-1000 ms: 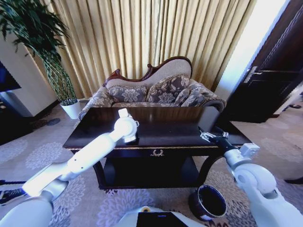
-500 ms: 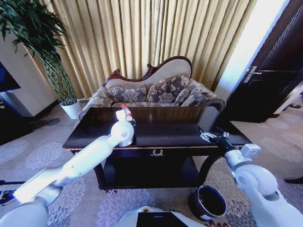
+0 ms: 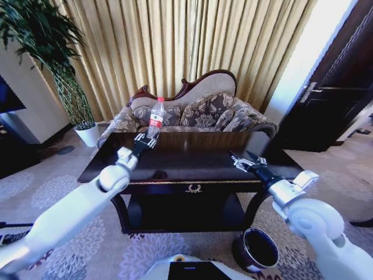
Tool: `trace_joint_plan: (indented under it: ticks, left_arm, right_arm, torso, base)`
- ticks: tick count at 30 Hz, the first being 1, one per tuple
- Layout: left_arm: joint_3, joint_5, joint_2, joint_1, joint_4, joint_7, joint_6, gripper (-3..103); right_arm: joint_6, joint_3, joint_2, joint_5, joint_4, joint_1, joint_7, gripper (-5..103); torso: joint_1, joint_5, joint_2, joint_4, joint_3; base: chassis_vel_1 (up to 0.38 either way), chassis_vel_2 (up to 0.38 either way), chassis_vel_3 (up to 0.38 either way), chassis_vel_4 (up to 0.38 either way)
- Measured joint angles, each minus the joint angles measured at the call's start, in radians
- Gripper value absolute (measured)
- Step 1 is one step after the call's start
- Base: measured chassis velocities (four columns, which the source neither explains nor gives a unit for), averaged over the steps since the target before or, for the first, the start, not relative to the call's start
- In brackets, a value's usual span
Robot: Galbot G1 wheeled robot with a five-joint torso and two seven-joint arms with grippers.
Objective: Move to the front of the table and place the trash on the table into the trash bin.
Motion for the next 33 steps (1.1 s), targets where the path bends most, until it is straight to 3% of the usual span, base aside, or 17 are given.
trace_joint_plan:
  ticks: [1, 5, 8, 16, 23, 33]
  left_arm:
    - [0.000, 0.000, 0.000, 0.000, 0.000, 0.000, 0.000, 40]
    - [-0.039, 0.085, 0.020, 0.040, 0.013, 0.062, -0.095, 40]
    - [-0.047, 0.129, 0.021, 0.037, -0.002, 0.079, -0.118, 40]
    - [0.037, 0.151, 0.054, -0.027, -0.079, 0.080, -0.108, 40]
    - [0.135, 0.136, 0.087, -0.101, -0.134, 0.062, -0.069, 40]
    - [0.225, 0.100, 0.078, -0.261, -0.071, 0.069, -0.073, 40]
  right_arm:
    - [0.000, 0.000, 0.000, 0.000, 0.000, 0.000, 0.000, 100]
    - [0.000, -0.079, -0.033, 0.084, -0.032, 0.069, -0.036, 100]
    - [0.001, -0.155, -0.034, 0.106, -0.060, 0.130, -0.065, 100]
    - [0.030, -0.313, -0.040, 0.075, -0.135, 0.256, -0.115, 100]
    - [0.057, -0.375, -0.077, 0.113, -0.170, 0.378, -0.120, 100]
    - [0.065, -0.490, -0.148, 0.157, -0.277, 0.634, -0.121, 100]
  torso:
    - [0.000, 0.0000, 0.000, 0.0000, 0.000]
    - [0.000, 0.0001, 0.000, 0.0001, 0.000]
    - [0.000, 0.0000, 0.000, -0.0001, 0.000]
    - [0.000, 0.0002, 0.000, -0.0001, 0.000]
    - [0.000, 0.0004, 0.000, -0.0002, 0.000]
    - [0.000, 0.0004, 0.000, -0.0002, 0.000]
  base:
    - [0.000, 0.000, 0.000, 0.000]
    - [0.000, 0.000, 0.000, 0.000]
    - [0.000, 0.000, 0.000, 0.000]
    - [0.000, 0.000, 0.000, 0.000]
    - [0.000, 0.000, 0.000, 0.000]
    - [0.000, 0.000, 0.000, 0.000]
